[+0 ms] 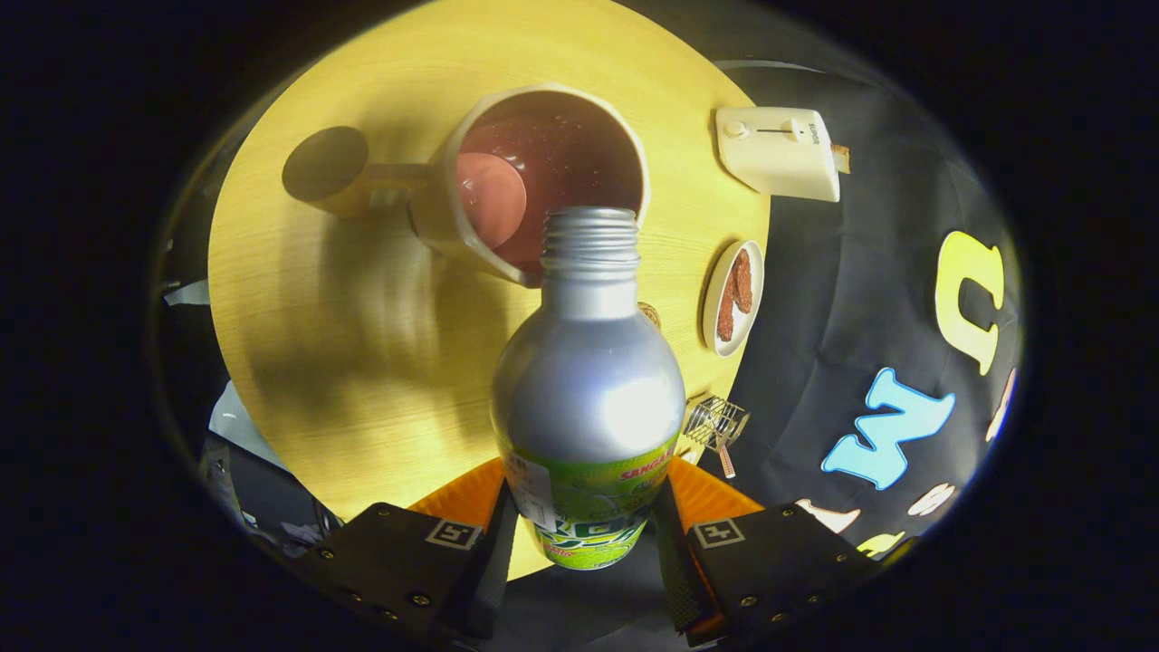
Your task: Take the bottle from table, then pour the juice into the cup, finally place the bottle on the coaster
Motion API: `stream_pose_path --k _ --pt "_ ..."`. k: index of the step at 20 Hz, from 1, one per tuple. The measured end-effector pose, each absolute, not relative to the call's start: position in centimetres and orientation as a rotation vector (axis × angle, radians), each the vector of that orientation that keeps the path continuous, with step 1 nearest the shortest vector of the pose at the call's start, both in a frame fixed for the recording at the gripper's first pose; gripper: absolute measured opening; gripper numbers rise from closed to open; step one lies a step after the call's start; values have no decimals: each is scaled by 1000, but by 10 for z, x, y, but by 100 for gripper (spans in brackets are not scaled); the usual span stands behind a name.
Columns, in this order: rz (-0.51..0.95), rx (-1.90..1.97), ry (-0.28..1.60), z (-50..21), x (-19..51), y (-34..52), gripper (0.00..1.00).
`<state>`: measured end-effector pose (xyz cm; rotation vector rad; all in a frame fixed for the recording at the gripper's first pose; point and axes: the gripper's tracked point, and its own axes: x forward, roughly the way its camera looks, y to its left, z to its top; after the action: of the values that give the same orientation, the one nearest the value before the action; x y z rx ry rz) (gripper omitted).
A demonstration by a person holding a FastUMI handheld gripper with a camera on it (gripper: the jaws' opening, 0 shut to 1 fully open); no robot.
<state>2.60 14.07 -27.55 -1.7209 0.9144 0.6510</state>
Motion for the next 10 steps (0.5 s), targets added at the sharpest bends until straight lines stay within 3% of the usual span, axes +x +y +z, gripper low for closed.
stream_pose_path --k 10 --pt "632 -1775 986 -268 27 133 70"
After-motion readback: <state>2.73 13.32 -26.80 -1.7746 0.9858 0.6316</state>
